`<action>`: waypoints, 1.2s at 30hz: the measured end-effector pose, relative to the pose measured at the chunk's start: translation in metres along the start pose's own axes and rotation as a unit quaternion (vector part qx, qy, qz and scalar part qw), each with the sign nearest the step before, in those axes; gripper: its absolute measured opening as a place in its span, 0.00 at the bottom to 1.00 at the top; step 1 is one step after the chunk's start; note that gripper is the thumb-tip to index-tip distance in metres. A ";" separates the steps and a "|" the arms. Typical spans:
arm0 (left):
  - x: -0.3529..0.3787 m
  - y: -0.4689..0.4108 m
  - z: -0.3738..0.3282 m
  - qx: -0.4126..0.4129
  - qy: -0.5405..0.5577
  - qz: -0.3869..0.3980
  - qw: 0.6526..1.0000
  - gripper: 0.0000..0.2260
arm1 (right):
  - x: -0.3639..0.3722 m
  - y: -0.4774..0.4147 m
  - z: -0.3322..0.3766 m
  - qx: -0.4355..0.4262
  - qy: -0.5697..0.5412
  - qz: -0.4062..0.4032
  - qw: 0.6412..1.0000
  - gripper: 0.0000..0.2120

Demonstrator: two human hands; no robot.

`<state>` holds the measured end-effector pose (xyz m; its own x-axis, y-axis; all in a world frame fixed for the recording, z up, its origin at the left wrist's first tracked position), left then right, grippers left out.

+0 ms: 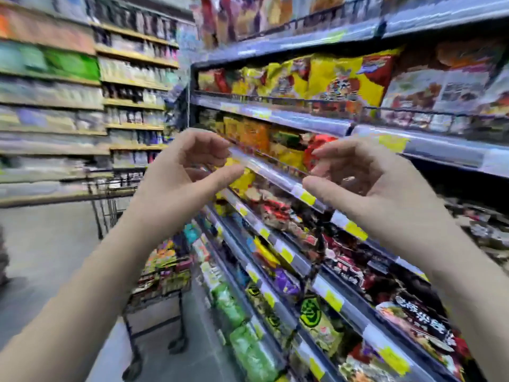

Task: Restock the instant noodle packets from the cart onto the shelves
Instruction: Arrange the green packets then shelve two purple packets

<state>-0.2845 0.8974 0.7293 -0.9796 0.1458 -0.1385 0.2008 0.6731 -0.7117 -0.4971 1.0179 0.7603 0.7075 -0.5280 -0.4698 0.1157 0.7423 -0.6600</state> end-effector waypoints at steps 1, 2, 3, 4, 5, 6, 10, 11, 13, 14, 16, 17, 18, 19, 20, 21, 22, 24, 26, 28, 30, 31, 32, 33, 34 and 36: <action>-0.026 0.002 0.016 -0.013 -0.014 -0.008 1.000 0.16 | 0.029 -0.011 0.000 -0.003 -0.015 0.013 1.000 0.17; -0.051 0.004 0.030 -0.025 -0.027 -0.013 0.999 0.16 | 0.056 -0.021 0.000 -0.003 -0.033 0.023 0.999 0.17; -0.075 0.006 0.045 -0.035 -0.037 -0.017 0.999 0.16 | 0.084 -0.029 0.000 0.001 -0.056 0.032 0.998 0.17; -0.099 0.007 0.059 -0.045 -0.043 -0.021 0.998 0.15 | 0.110 -0.037 -0.001 0.004 -0.079 0.038 0.996 0.17; -0.122 0.007 0.072 -0.054 -0.049 -0.024 0.997 0.15 | 0.136 -0.045 -0.001 0.008 -0.102 0.043 0.994 0.18; -0.145 0.007 0.086 -0.063 -0.053 -0.028 0.996 0.15 | 0.162 -0.052 -0.001 0.011 -0.121 0.048 0.991 0.19; -0.220 0.002 0.132 -0.091 -0.079 -0.052 0.991 0.19 | 0.252 -0.081 -0.002 0.028 -0.186 0.071 0.980 0.21; -0.234 0.000 0.143 -0.097 -0.081 -0.057 0.990 0.20 | 0.270 -0.087 -0.003 0.032 -0.198 0.074 0.977 0.21; -0.260 -0.006 0.164 -0.107 -0.091 -0.067 0.988 0.21 | 0.302 -0.100 -0.005 0.041 -0.215 0.079 0.973 0.21; -0.270 -0.009 0.174 -0.111 -0.097 -0.070 0.986 0.21 | 0.317 -0.106 -0.007 0.046 -0.223 0.084 0.970 0.21; -0.286 -0.016 0.193 -0.119 -0.107 -0.075 0.984 0.21 | 0.346 -0.119 -0.015 0.051 -0.234 0.097 0.966 0.19; -0.292 -0.020 0.203 -0.122 -0.111 -0.078 0.983 0.21 | 0.360 -0.125 -0.020 0.051 -0.240 0.102 0.964 0.19; -0.297 -0.023 0.214 -0.127 -0.113 -0.082 0.982 0.22 | 0.373 -0.132 -0.027 0.053 -0.248 0.105 0.962 0.19; -0.300 -0.027 0.226 -0.134 -0.114 -0.087 0.980 0.22 | 0.386 -0.138 -0.035 0.057 -0.255 0.110 0.959 0.19; -0.303 -0.030 0.240 -0.142 -0.114 -0.091 0.979 0.23 | 0.399 -0.145 -0.045 0.061 -0.261 0.116 0.956 0.19; -0.304 -0.034 0.254 -0.148 -0.116 -0.094 0.978 0.23 | 0.413 -0.152 -0.056 0.065 -0.267 0.123 0.954 0.19; -0.305 -0.039 0.269 -0.155 -0.120 -0.097 0.976 0.22 | 0.426 -0.161 -0.068 0.069 -0.272 0.129 0.951 0.19; -0.307 -0.052 0.304 -0.173 -0.130 -0.105 0.971 0.21 | 0.456 -0.181 -0.094 0.075 -0.277 0.140 0.948 0.20; -0.309 -0.068 0.341 -0.186 -0.136 -0.114 0.966 0.20 | 0.487 -0.205 -0.122 0.076 -0.280 0.152 0.945 0.20; -0.307 -0.090 0.379 -0.196 -0.141 -0.119 0.963 0.20 | 0.517 -0.231 -0.153 0.084 -0.288 0.167 0.939 0.19; -0.306 -0.112 0.418 -0.217 -0.146 -0.122 0.957 0.20 | 0.545 -0.257 -0.181 0.094 -0.293 0.187 0.933 0.19; -0.305 -0.122 0.436 -0.232 -0.148 -0.124 0.953 0.21 | 0.558 -0.270 -0.195 0.102 -0.296 0.197 0.929 0.19; -0.305 -0.131 0.454 -0.245 -0.150 -0.125 0.950 0.21 | 0.571 -0.282 -0.209 0.110 -0.298 0.207 0.926 0.19; -0.307 -0.140 0.472 -0.254 -0.152 -0.127 0.947 0.21 | 0.584 -0.293 -0.223 0.114 -0.299 0.216 0.922 0.19; -0.308 -0.148 0.489 -0.262 -0.151 -0.128 0.944 0.20 | 0.598 -0.304 -0.236 0.117 -0.299 0.225 0.920 0.19; -0.313 -0.159 0.523 -0.281 -0.147 -0.132 0.939 0.20 | 0.626 -0.322 -0.262 0.127 -0.293 0.244 0.916 0.18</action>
<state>-0.0154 0.3656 0.5255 -0.9398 -0.2309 -0.2520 -0.1563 0.9460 -0.2838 -0.2741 0.3398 0.5251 0.9621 0.1494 -0.2282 -0.2087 0.9419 -0.2633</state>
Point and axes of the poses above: each hand's wrist, its own y-axis away from the middle knuckle, its own x-axis out of the palm, z = x × y, the point moved 8 cm from there along -y, towards the middle knuckle, and after that the axes turned 2 degrees about -z, right-handed, at the moved point
